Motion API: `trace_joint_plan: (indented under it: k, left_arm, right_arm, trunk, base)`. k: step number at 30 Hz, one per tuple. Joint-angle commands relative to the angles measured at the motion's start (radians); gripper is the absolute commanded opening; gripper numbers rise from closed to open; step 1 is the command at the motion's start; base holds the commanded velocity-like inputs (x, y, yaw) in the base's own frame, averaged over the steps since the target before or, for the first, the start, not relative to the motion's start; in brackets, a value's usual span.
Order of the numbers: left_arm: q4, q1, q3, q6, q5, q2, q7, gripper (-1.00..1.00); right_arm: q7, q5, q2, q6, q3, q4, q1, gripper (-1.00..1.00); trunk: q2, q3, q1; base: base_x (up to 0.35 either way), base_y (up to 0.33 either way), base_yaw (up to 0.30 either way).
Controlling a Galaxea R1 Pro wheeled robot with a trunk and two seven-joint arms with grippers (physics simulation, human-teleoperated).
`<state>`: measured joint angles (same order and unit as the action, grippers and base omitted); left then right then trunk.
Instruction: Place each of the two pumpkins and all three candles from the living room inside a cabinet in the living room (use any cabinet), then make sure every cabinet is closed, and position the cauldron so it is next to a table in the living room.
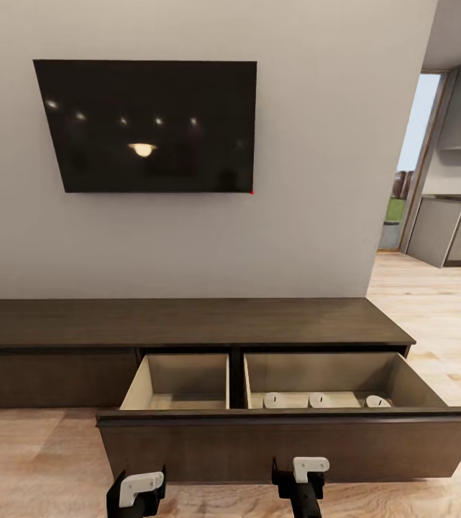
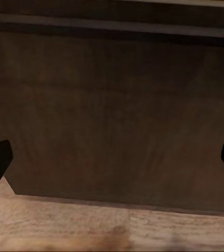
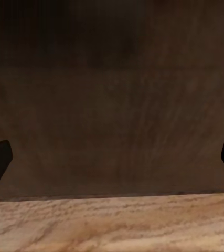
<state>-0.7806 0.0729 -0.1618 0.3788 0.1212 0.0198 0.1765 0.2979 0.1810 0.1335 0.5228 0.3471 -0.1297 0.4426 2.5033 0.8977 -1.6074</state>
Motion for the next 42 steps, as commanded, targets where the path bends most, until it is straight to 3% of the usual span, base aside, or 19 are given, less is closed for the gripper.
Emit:
trace_joint_plan:
  k: [1, 15, 18, 23, 42]
  left_arm:
    - [0.001, 0.0, -0.005, 0.005, 0.01, -0.001, 0.005, 1.0]
    - [0.007, -0.002, -0.005, 0.008, 0.011, -0.001, 0.006, 1.0]
    - [0.007, -0.002, -0.005, 0.008, 0.011, -0.001, 0.006, 1.0]
    - [0.007, -0.002, -0.005, 0.008, 0.011, -0.001, 0.005, 1.0]
    - [0.006, -0.002, -0.006, 0.01, 0.009, -0.001, 0.006, 1.0]
  right_arm:
    - [0.003, 0.009, 0.0, 0.003, 0.009, 0.001, 0.001, 1.0]
    - [0.001, 0.007, 0.0, 0.019, 0.008, -0.004, -0.002, 1.0]
    - [0.0, 0.006, 0.0, 0.077, 0.01, -0.007, -0.015, 1.0]
    - [0.0, 0.006, 0.0, 0.11, 0.009, -0.006, -0.022, 1.0]
    - [0.0, 0.005, 0.0, 0.113, 0.01, -0.001, -0.024, 1.0]
  trunk:
    - [0.0, 0.001, 0.0]
    - [0.0, 0.001, 0.0]
    - [0.0, 0.001, 0.0]
    - [0.0, 0.001, 0.0]
    - [0.0, 0.001, 0.0]
  base:
    - [0.0, 0.0, 0.0]
    - [0.0, 0.0, 0.0]
    - [0.0, 0.0, 0.0]
    - [0.0, 0.0, 0.0]
    - [0.0, 0.0, 0.0]
